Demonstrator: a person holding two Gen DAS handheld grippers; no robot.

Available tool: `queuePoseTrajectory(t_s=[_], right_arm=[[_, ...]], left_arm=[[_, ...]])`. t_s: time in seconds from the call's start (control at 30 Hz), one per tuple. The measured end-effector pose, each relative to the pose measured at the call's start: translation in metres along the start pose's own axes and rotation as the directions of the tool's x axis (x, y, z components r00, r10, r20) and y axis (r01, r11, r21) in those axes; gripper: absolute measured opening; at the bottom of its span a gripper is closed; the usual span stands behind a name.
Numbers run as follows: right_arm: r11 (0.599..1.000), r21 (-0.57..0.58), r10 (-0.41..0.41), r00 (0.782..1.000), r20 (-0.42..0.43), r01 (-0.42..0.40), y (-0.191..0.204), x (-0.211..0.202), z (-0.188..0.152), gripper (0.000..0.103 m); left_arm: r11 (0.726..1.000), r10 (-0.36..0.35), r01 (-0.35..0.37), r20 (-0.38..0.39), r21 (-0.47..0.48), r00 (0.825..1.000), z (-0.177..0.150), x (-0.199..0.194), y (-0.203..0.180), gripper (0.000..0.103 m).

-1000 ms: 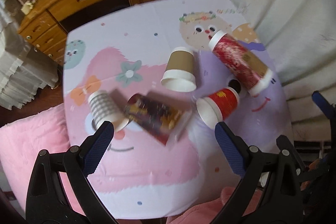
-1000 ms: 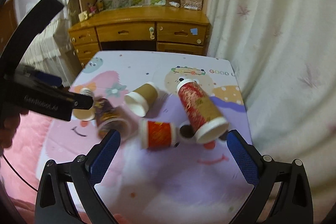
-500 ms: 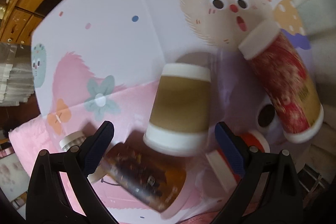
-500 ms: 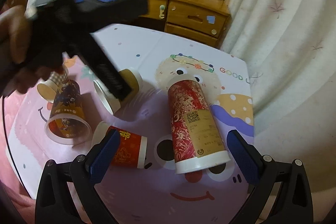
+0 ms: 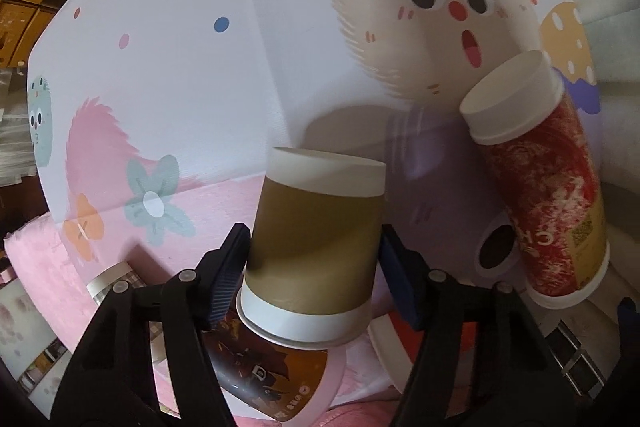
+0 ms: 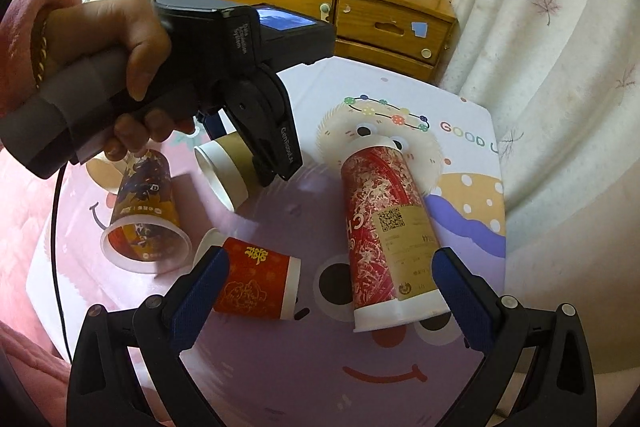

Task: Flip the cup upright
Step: 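Lift the brown cup with the left gripper and rotate it over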

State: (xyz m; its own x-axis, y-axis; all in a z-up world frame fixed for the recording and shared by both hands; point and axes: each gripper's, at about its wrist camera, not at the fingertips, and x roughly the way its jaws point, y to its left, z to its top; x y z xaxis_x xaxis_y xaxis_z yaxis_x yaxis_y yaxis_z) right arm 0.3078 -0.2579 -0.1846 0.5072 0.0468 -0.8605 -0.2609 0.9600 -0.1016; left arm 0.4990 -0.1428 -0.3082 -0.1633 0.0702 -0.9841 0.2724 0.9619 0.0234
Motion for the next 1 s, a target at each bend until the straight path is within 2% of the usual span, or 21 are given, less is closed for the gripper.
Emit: queuePoseTrajectory(t_s=[0.17,0.33,0.4,0.53,0.7,0.83,0.93,0.97,1.0], right_arm=[[1.0,0.014,-0.019,1.0,0.006,0.018,-0.001,-0.011,-0.006,0.103],[0.999,0.033,-0.028,0.999,0.026,0.027,0.003,-0.032,-0.013,0.103],[0.998,0.043,-0.041,0.999,0.035,0.039,0.008,-0.044,-0.016,0.103],[0.995,0.077,-0.065,0.996,0.056,0.06,0.024,-0.079,-0.028,0.103],[0.982,0.16,-0.104,0.994,0.026,0.099,0.05,-0.115,-0.057,0.103],[0.965,0.245,-0.101,0.995,0.006,0.097,0.07,-0.135,-0.089,0.103],[0.944,0.302,-0.138,0.99,-0.016,0.136,0.086,-0.147,-0.117,0.103],[0.936,0.32,-0.149,0.989,-0.023,0.149,0.091,-0.151,-0.127,0.103],[0.929,0.334,-0.158,0.987,-0.028,0.158,0.096,-0.155,-0.136,0.103]], left_arm=[[0.999,-0.042,0.042,0.053,-0.006,0.998,-0.008,-0.02,-0.001,0.061],[0.996,-0.068,0.058,0.162,0.06,0.984,-0.037,-0.063,-0.005,0.062],[0.99,-0.074,0.047,0.21,0.134,0.975,-0.055,-0.088,-0.013,0.062],[0.955,-0.047,-0.038,0.274,0.295,0.961,-0.107,-0.137,-0.014,0.062],[0.873,-0.044,-0.113,0.307,0.475,0.951,-0.174,-0.145,-0.014,0.062],[0.764,-0.047,-0.164,0.307,0.624,0.95,-0.219,-0.126,-0.024,0.062],[0.647,-0.042,-0.199,0.295,0.736,0.955,-0.253,-0.1,-0.032,0.062],[0.588,-0.04,-0.22,0.299,0.778,0.953,-0.268,-0.09,-0.037,0.062],[0.546,-0.042,-0.234,0.305,0.804,0.951,-0.276,-0.082,-0.041,0.062]])
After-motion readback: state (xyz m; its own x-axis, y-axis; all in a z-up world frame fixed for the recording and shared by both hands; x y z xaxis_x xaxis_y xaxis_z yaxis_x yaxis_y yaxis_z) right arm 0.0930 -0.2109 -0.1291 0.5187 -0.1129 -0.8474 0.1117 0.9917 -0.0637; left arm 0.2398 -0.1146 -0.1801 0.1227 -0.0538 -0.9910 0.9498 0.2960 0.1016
